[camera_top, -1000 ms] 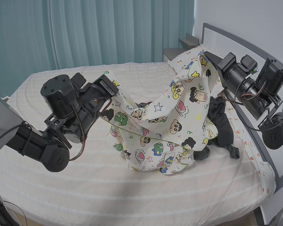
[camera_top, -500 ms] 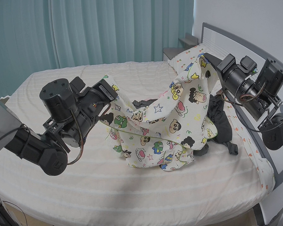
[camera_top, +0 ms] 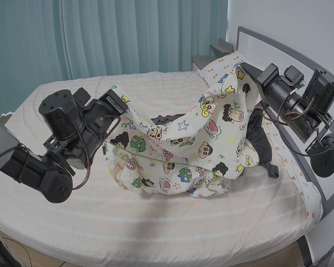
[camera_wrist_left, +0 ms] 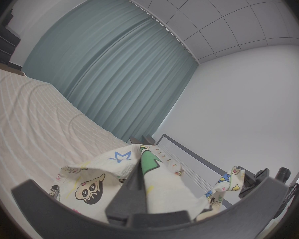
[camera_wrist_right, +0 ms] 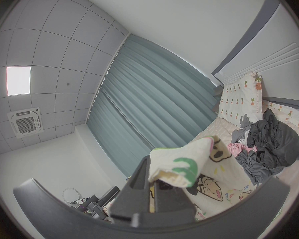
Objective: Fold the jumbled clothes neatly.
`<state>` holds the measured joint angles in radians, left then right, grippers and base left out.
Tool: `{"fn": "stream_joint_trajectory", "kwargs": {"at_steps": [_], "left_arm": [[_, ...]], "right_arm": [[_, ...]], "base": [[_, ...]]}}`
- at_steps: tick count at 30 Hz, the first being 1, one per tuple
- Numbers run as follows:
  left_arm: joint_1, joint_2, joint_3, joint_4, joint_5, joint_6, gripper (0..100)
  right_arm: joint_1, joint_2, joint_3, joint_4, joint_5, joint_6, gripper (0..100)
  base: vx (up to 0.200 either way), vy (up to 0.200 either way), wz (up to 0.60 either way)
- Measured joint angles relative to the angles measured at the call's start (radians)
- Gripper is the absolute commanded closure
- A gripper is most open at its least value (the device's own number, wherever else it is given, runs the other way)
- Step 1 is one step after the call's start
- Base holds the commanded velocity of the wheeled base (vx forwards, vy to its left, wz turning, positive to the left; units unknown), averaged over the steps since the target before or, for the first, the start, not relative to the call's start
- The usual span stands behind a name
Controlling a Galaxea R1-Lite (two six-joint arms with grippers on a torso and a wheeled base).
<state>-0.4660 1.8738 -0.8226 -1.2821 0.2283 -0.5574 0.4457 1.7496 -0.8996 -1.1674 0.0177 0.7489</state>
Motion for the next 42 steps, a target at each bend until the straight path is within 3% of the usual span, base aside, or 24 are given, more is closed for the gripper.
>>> {"fn": "stream_joint_trajectory", "kwargs": {"at_steps": [23, 42], "left_arm": [[0.101, -0.037, -0.006, 0.003, -0.001, 0.006, 100], [0.176, -0.100, 0.054, 0.004, 0.000, 0.027, 100]], "right_arm": [[0.021, 0.002, -0.015, 0.005, 0.002, -0.061, 100], [0.108, 0.007, -0.069, 0.062, 0.001, -0.120, 100]], "base": [[0.000, 0.200, 0.00], [0.000, 0.200, 0.00]]}}
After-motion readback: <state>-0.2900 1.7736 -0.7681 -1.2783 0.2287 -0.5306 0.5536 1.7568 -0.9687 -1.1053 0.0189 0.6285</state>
